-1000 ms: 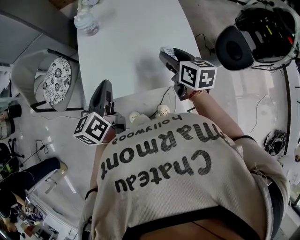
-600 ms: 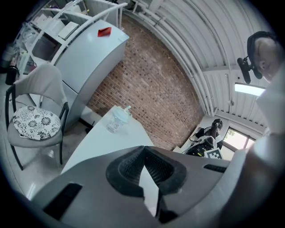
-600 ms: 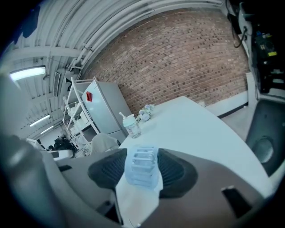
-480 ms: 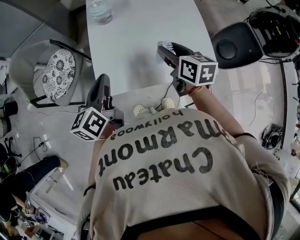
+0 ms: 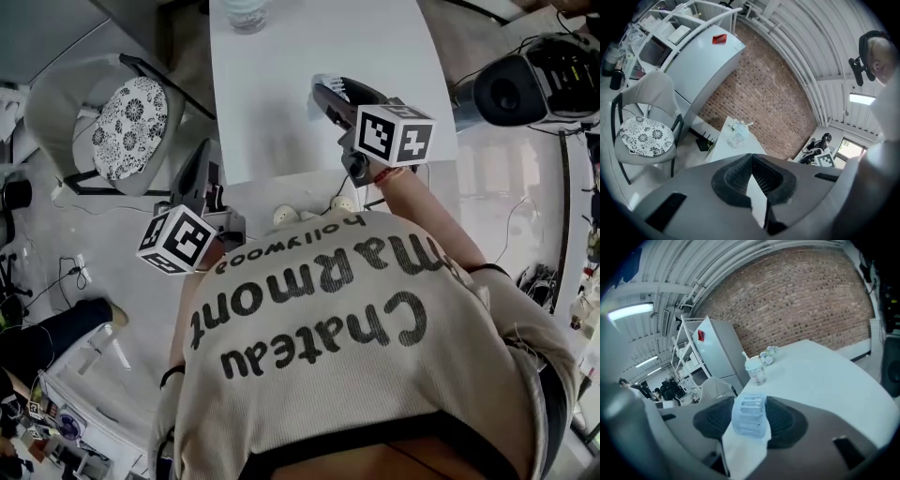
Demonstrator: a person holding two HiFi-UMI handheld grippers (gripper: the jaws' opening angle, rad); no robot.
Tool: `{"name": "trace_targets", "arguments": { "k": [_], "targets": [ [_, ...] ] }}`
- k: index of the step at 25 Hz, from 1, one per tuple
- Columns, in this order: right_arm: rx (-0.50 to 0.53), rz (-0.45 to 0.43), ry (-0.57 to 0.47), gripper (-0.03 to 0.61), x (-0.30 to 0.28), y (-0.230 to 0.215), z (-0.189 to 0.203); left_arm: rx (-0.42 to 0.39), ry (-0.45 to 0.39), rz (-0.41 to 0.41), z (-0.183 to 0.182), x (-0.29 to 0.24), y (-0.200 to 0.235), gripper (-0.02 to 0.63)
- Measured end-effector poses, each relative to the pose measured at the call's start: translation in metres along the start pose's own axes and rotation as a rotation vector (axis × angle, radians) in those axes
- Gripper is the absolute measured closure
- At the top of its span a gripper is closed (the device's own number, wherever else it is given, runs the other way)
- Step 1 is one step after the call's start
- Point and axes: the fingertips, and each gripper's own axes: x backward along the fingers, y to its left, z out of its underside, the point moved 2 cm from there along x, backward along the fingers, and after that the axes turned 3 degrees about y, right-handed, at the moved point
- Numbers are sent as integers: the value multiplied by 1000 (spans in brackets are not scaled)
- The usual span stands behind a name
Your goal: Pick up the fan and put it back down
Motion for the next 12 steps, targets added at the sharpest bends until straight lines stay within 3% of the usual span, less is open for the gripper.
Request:
{"name": "trace_targets", "arguments": {
  "k": [12],
  "targets": [
    [88, -111, 43, 365, -49, 70, 4, 23, -128, -109, -25, 60, 49, 612]
  ]
}}
